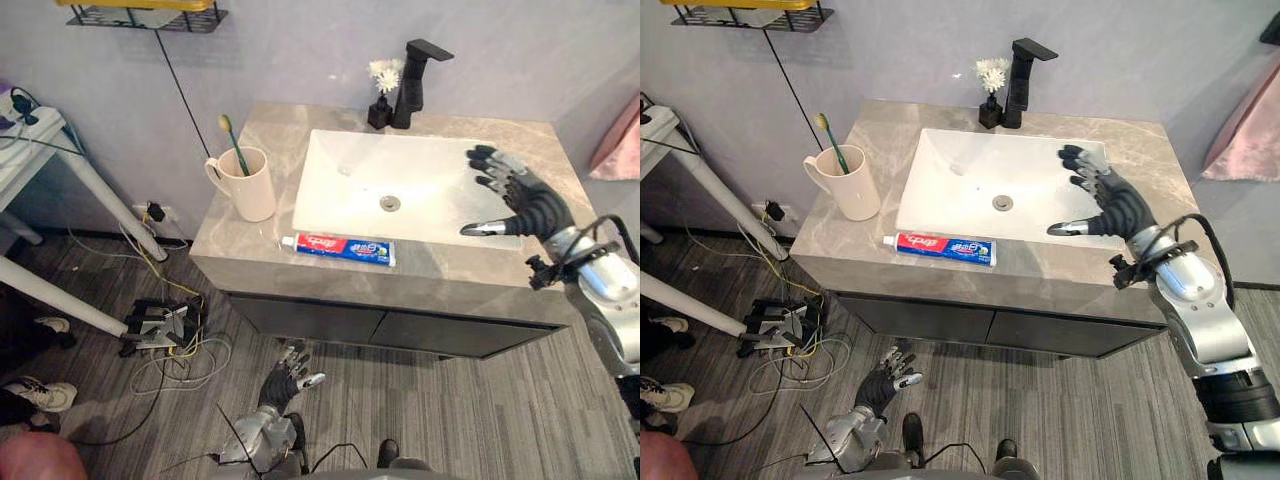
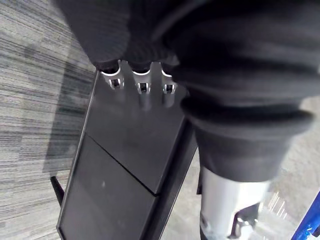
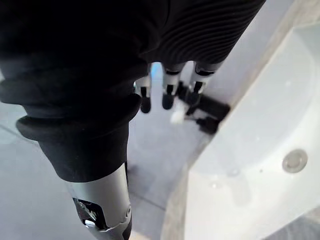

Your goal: Organize washtable

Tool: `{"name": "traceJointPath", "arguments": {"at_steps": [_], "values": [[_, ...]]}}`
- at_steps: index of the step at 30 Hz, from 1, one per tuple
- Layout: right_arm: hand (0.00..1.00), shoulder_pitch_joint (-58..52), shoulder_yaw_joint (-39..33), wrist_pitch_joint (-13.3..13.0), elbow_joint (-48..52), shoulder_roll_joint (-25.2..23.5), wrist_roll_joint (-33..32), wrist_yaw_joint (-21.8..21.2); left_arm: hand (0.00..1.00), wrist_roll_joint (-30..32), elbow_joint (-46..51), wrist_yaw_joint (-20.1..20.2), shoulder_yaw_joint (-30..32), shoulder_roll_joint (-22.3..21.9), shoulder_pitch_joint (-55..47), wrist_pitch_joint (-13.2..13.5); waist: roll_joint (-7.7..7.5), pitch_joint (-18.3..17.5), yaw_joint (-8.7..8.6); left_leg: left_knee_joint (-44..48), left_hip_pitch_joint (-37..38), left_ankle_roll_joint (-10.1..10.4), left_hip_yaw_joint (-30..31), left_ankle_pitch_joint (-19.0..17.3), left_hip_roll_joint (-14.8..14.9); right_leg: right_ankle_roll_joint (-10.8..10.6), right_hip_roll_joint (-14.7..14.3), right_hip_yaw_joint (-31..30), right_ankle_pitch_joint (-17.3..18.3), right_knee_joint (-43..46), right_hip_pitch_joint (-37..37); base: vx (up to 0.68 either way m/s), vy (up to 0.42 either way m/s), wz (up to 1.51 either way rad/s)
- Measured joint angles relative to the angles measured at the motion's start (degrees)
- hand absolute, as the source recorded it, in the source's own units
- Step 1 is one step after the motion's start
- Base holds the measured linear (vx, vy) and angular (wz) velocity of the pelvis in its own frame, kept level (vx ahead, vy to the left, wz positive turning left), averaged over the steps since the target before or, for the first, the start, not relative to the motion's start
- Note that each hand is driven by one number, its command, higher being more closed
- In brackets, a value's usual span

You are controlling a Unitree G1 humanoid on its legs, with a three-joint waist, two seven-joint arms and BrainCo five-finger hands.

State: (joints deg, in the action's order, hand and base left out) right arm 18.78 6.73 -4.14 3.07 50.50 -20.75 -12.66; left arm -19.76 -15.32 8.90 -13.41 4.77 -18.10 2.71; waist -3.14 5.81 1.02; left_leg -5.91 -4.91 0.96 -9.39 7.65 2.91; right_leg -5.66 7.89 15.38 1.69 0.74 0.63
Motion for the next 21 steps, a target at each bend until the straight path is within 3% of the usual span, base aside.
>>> {"name": "traceJointPath", "arguments": {"at_steps": [7,14,21], "values": [[0.00,3.8,6.7,-0.1,-2.3,2.0,5.2,0.0,0.00,0.0,-0.1,0.0,-0.6,1.1,-0.1,0.1,-1.20,0.0,1.51,0.0,-1.1,0.1,1.4,0.5,0.2,0.5,-0.3,1.3,-0.3,-0.2,-0.2,-0.02,0.004,0.10],[0.00,4.3,8.0,-0.1,-2.9,3.0,9.2,0.0,0.00,0.0,-0.3,-0.1,-0.6,2.5,-0.9,0.1,-3.59,-0.1,3.22,0.0,-2.5,0.4,2.1,1.1,0.7,1.0,-0.9,2.0,-0.7,-0.8,-0.9,-0.01,0.000,0.05],[0.00,5.8,10.0,-0.6,-3.4,4.0,11.4,0.0,0.00,0.0,-0.3,-0.1,-0.6,3.3,-1.1,0.1,-4.74,0.1,3.34,0.0,-3.4,0.3,3.0,1.2,0.6,1.0,-1.0,3.1,-0.7,-1.1,-1.1,0.02,0.002,0.08]]}}
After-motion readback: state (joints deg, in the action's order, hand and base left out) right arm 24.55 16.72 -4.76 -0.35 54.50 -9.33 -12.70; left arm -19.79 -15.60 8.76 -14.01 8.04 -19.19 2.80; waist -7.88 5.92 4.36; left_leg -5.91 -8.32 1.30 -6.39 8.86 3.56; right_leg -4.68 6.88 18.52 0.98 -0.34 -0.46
